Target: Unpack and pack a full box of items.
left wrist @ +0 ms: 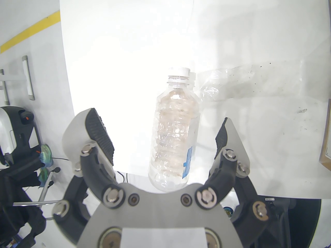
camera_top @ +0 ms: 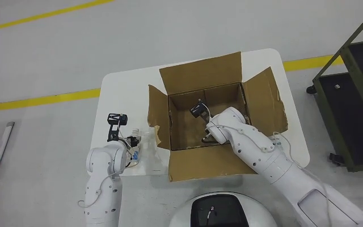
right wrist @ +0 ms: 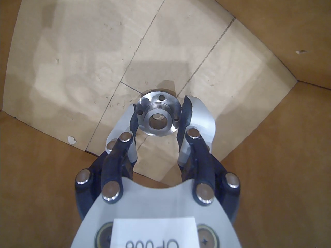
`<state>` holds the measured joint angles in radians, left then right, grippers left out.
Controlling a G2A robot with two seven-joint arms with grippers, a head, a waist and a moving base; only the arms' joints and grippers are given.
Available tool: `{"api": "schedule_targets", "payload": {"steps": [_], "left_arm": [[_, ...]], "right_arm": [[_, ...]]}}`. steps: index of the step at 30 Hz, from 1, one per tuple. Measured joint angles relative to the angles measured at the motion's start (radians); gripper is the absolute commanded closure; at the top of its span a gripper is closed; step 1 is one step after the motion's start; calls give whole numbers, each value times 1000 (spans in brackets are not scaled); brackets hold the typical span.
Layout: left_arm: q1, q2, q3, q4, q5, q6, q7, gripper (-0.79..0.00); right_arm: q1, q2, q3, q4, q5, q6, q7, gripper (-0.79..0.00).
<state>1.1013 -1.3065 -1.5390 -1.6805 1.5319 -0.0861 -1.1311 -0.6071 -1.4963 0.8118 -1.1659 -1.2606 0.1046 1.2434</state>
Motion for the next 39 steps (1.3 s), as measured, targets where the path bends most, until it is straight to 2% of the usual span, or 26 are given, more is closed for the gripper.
{"api": "schedule_targets", "payload": {"steps": [12,15,18,20,30,34,36,39], "left_arm": [[0,0,0,0,0,0,0,-785],[0,0,0,0,0,0,0,-785],[0,0,0,0,0,0,0,-785],[0,0,0,0,0,0,0,-785],[0,0,0,0,0,0,0,-785],[0,0,0,0,0,0,0,-785],[0,0,0,0,0,0,0,-785],[0,0,0,0,0,0,0,-785]], "right_arm": [[17,-21,-7,56,1,-5,-9,-323],[18,-25,-6,55,-4,-2,-5,-240],[15,-26,-1,43,-13,2,0,-296],[12,-26,4,34,-20,6,3,-305],[-18,-22,34,-4,-56,-5,22,-289],[-27,-23,38,-9,-63,-8,25,-259],[-29,-25,40,-6,-65,-11,27,-197],[-31,-27,41,-4,-67,-12,26,-15]]}}
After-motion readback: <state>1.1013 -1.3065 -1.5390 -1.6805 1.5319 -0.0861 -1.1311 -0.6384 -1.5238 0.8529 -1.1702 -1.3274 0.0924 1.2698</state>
